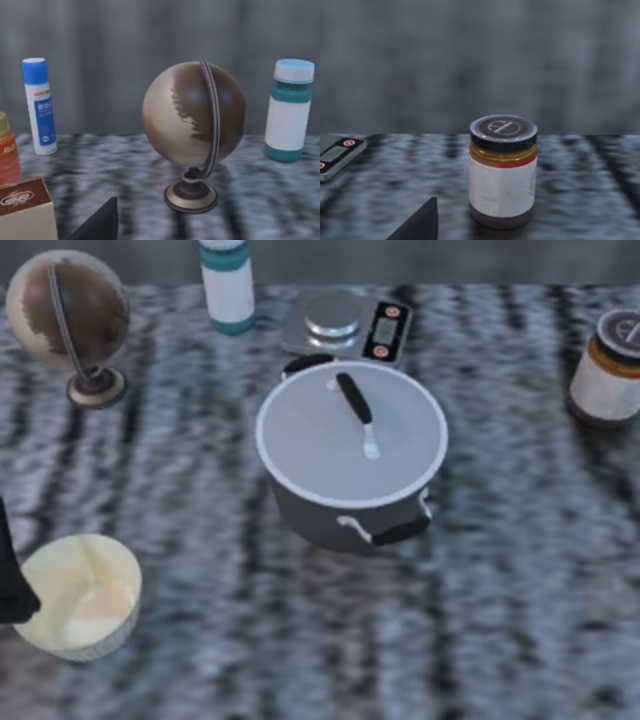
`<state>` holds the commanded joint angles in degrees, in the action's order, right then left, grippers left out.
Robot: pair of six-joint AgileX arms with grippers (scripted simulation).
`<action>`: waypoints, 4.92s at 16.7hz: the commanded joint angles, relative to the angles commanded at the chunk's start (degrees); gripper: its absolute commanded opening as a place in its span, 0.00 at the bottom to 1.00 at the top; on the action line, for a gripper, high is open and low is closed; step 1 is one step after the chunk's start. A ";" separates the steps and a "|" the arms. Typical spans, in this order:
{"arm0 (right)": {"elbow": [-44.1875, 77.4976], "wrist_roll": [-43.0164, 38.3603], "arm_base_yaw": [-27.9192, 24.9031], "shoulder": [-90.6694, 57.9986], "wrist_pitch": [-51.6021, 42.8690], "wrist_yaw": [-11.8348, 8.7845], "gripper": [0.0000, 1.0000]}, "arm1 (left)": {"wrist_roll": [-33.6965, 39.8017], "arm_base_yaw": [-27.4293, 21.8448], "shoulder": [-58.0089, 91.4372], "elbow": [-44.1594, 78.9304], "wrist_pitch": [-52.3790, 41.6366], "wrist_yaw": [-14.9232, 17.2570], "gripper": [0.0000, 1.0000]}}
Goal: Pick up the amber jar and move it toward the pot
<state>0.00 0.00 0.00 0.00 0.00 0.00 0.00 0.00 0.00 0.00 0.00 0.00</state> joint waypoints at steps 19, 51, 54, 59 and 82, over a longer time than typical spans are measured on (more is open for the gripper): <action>59.41 2.20 2.69 -67.56 -43.03 1.51 1.00 | 0.00 0.00 0.00 0.00 0.00 0.00 1.00; 134.95 7.67 0.18 -146.85 -66.70 -1.14 1.00 | 0.00 0.00 0.00 0.00 0.00 0.00 1.00; 134.71 7.66 0.17 -146.93 -66.40 -1.14 1.00 | 0.00 0.00 0.00 0.00 0.00 0.00 1.00; 134.71 7.66 0.17 -146.93 -66.40 -1.14 0.70 | 0.00 0.00 0.00 0.00 0.00 0.00 1.00; 128.16 7.64 0.09 -140.06 -66.83 -1.23 0.00 | 0.00 0.00 0.00 0.00 0.00 0.00 1.00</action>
<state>128.16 7.64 0.09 -140.06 -66.83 -1.23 0.00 0.00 0.00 0.00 0.00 0.00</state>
